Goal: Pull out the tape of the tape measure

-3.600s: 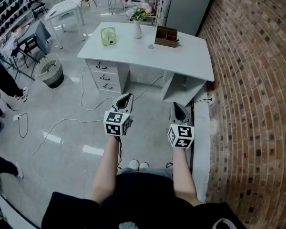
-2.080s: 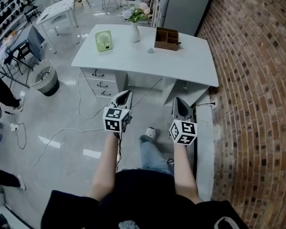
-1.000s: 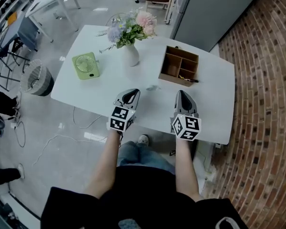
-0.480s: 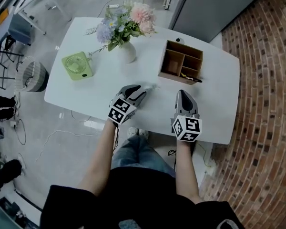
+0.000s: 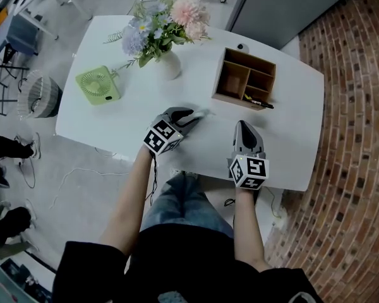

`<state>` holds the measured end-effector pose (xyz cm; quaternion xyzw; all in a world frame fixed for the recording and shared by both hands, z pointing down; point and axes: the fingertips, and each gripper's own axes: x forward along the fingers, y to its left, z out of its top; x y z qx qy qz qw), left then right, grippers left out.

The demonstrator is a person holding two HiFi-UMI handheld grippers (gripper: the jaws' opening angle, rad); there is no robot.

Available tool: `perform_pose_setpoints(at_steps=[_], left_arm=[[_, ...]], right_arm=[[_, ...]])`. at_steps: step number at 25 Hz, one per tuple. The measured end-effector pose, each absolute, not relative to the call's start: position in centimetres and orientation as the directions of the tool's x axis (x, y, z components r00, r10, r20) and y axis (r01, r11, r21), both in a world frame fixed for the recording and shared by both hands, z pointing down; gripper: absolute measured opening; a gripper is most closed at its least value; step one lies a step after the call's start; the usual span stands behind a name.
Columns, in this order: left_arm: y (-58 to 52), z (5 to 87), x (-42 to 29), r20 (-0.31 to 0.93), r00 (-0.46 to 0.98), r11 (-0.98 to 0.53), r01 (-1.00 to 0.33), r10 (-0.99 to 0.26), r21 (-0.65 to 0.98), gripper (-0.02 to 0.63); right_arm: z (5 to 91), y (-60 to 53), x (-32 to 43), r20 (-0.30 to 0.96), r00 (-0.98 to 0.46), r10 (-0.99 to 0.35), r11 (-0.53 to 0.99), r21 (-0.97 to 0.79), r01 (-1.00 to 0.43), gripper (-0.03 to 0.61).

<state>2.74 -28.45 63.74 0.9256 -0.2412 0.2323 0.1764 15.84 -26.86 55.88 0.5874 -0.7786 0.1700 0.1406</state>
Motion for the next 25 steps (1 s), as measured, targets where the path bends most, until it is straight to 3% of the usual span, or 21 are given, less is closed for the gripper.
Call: perform_pose_setpoints(at_steps=[9, 22, 25], left_arm=[[-28.7, 64.1, 3.2, 0.531, 0.775, -0.844, -0.502, -0.342, 0.190, 0.075], [-26.9, 57.1, 4.4, 0.431, 0.817, -0.887, -0.456, -0.382, 0.078, 0.069], [-26.2, 55.0, 4.7, 0.405, 0.830, -0.897, -0.439, -0.385, 0.047, 0.069]], right_arm=[[56.7, -26.6, 15.8, 0.439, -0.271, -0.857, 0.252, -0.103, -0.962, 0.003], [56.9, -25.3, 11.7, 0.459, -0.446, -0.769, 0.387, -0.221, -0.895, 0.005], [56.3, -24.8, 10.1, 0.438, -0.513, -0.738, 0.440, -0.264, -0.858, 0.061]])
